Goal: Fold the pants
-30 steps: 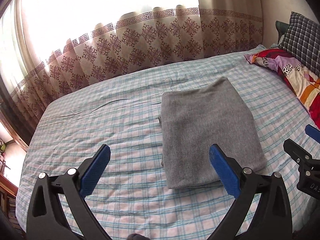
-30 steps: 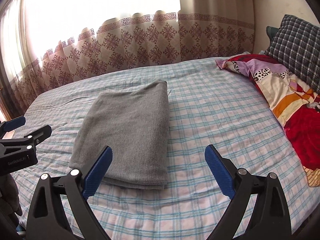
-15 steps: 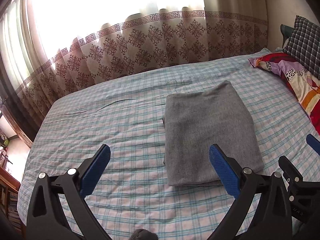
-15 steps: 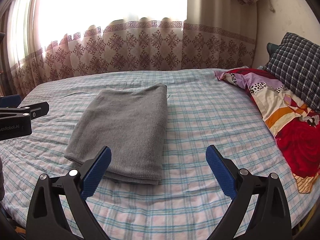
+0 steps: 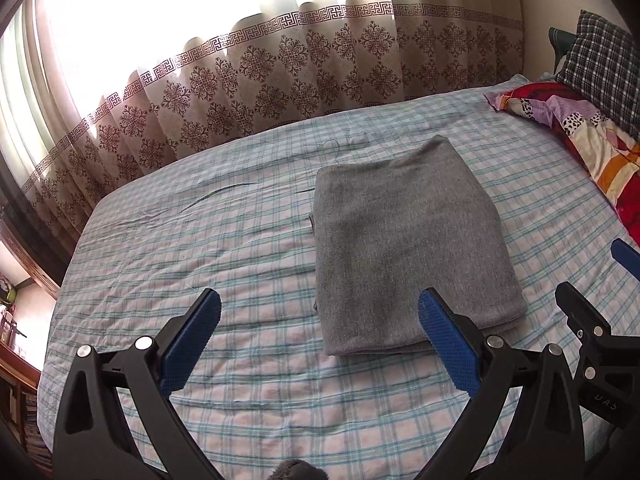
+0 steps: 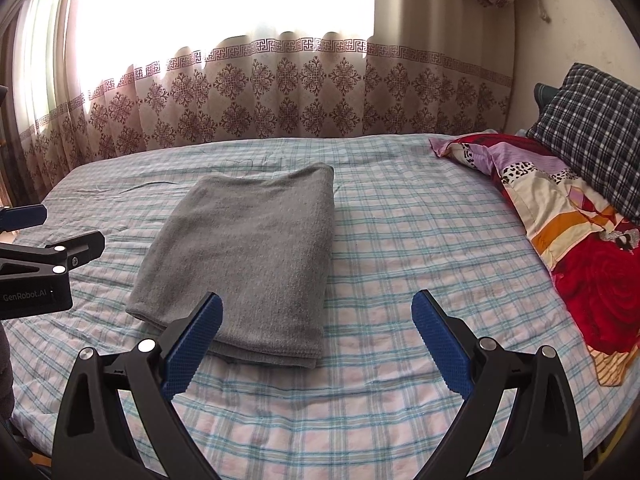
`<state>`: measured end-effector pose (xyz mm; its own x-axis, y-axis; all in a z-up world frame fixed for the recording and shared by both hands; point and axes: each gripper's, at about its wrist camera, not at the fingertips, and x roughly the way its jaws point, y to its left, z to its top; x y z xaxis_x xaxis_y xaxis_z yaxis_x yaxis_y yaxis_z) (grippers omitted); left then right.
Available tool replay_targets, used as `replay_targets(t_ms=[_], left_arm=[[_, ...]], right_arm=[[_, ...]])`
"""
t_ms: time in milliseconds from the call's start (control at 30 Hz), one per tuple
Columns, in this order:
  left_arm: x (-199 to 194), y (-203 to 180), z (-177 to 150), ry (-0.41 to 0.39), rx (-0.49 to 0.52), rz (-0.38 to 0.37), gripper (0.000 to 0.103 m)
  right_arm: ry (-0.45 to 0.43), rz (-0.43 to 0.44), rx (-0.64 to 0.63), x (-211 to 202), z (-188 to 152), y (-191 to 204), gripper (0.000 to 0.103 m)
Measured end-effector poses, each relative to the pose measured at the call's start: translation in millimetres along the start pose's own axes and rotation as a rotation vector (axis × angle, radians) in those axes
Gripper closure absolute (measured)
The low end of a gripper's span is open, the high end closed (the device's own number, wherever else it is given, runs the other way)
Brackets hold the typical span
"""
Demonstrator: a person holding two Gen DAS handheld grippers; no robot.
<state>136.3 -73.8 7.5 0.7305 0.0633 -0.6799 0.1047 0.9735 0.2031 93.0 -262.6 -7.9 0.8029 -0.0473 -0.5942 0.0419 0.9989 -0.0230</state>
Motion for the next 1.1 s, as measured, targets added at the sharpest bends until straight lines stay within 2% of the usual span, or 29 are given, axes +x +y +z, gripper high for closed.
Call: replay_targets(t_ms=[867, 1100], left_arm=[[3.2, -6.8, -4.3, 0.004, 0.039, 0.001, 0.003], [7.0, -5.8, -4.3, 0.03, 0.023, -0.006, 0.003]], right_arm=[[0.014, 0.001, -0.002, 3.2, -1.1, 0.2, 0.008], [0.023, 0.005, 0.0, 5.8, -3.4, 1.2, 0.008]])
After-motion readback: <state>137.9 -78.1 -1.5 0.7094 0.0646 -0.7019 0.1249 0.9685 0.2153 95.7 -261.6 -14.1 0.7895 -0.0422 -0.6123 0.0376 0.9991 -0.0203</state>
